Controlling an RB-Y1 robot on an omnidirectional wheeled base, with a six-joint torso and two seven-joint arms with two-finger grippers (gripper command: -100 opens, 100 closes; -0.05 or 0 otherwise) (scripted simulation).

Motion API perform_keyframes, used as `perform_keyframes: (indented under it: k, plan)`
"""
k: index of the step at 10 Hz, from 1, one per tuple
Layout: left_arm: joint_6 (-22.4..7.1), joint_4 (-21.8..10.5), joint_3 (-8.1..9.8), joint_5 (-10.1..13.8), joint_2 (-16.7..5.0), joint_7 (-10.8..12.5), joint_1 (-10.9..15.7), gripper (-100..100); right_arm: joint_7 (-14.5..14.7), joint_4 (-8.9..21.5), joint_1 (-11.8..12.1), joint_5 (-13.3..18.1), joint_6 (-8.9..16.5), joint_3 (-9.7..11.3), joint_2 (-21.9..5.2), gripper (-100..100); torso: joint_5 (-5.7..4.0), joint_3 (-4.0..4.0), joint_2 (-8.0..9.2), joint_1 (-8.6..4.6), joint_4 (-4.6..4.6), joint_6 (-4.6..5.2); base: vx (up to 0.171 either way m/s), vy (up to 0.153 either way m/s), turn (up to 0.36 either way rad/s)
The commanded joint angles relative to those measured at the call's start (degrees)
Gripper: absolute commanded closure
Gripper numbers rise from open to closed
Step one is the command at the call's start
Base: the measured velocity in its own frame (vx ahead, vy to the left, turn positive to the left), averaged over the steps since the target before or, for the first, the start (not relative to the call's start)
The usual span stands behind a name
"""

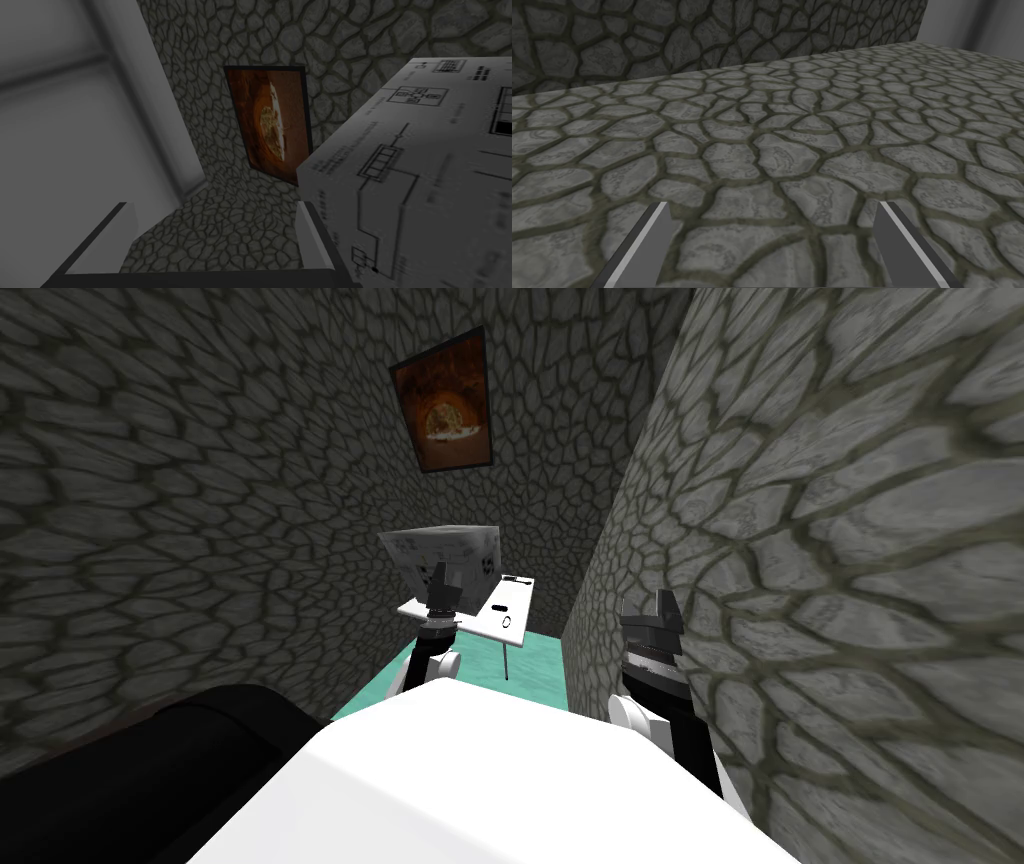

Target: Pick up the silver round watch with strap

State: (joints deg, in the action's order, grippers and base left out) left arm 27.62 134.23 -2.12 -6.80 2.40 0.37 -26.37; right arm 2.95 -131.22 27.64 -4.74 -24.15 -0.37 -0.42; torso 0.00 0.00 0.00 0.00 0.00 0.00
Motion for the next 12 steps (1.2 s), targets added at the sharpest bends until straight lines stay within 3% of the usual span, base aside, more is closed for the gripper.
perform_keyframes:
  k: [1, 4, 7, 10, 12]
  plan:
    - [-0.1, -1.0, 0.00, -0.3, -2.3, -0.4, 0.8, -100, 0.0, 0.0, 0.0, 0.0, 0.0, 0.0, 0.0, 0, 0.00, 0.00, 0.00, 0.00, 0.00, 0.00, -0.001, 0.006, -0.030]
    - [-0.4, -4.8, -0.06, -1.6, -7.0, -1.7, 4.1, -100, 0.0, 0.0, 0.0, 0.0, 0.0, 0.0, 0.0, 0, 0.02, 0.00, 0.01, 0.09, 0.00, 0.01, -0.007, 0.019, -0.075]
    - [-1.0, -10.5, -0.19, -3.7, -10.6, -3.9, 9.3, -100, 0.0, 0.0, 0.0, 0.0, 0.0, 0.0, 0.0, 0, 0.03, 0.01, 0.03, 0.11, 0.00, 0.02, -0.019, 0.025, -0.117]
    - [-1.3, -13.5, -0.25, -4.5, -11.5, -4.8, 11.4, -100, 0.0, 0.0, 0.0, 0.0, 0.0, 0.0, 0.0, 0, 0.02, 0.02, 0.03, 0.07, 0.01, 0.01, -0.013, 0.018, -0.057]
    - [-2.0, -17.6, -0.39, -6.3, -12.8, -6.7, 15.4, -100, 0.0, 0.0, 0.0, 0.0, 0.0, 0.0, 0.0, 0, 0.02, 0.01, 0.02, 0.08, 0.00, 0.01, -0.018, 0.026, -0.120]
